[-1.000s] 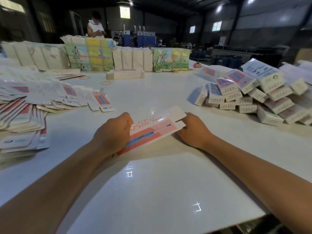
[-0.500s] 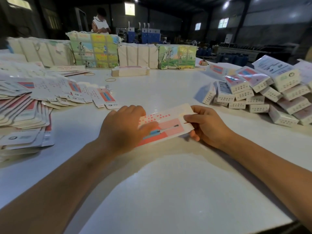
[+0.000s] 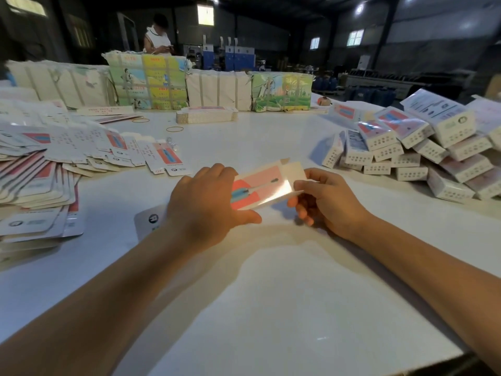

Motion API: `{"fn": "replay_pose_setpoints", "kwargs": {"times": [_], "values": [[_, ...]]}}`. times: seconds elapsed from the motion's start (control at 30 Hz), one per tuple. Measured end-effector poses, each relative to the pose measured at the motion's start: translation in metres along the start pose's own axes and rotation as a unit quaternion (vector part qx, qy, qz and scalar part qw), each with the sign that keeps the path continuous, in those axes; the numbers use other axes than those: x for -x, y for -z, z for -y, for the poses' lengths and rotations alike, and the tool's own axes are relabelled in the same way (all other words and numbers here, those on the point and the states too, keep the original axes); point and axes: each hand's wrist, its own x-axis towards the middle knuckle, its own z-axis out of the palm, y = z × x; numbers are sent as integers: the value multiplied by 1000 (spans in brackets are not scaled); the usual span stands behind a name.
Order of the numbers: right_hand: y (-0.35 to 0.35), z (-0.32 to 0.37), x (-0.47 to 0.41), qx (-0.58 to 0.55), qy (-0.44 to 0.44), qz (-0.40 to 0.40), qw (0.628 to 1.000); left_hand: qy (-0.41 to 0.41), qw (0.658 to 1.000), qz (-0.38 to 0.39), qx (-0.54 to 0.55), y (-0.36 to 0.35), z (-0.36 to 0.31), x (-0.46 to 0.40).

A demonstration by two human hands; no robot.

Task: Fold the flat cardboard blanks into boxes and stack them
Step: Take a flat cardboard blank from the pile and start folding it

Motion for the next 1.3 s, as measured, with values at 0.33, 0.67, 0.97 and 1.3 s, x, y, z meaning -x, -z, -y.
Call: {"fn": "replay_pose_setpoints", "kwargs": {"times": [0.33,0.67,0.97,1.3], "values": [[-23,5,17,158,198,-69,965,91,995,5,42,8,0,-6],[-23,7,19,161,162,-53,972,19,1000,-6,-12,4,-10,-1],[-22,2,20,243,175,-45,953,-23,999,-12,-42,2,-15,5],[-23,3,18,328,118,-26,937,-58,987,-42,-142,1,-30,14]]}}
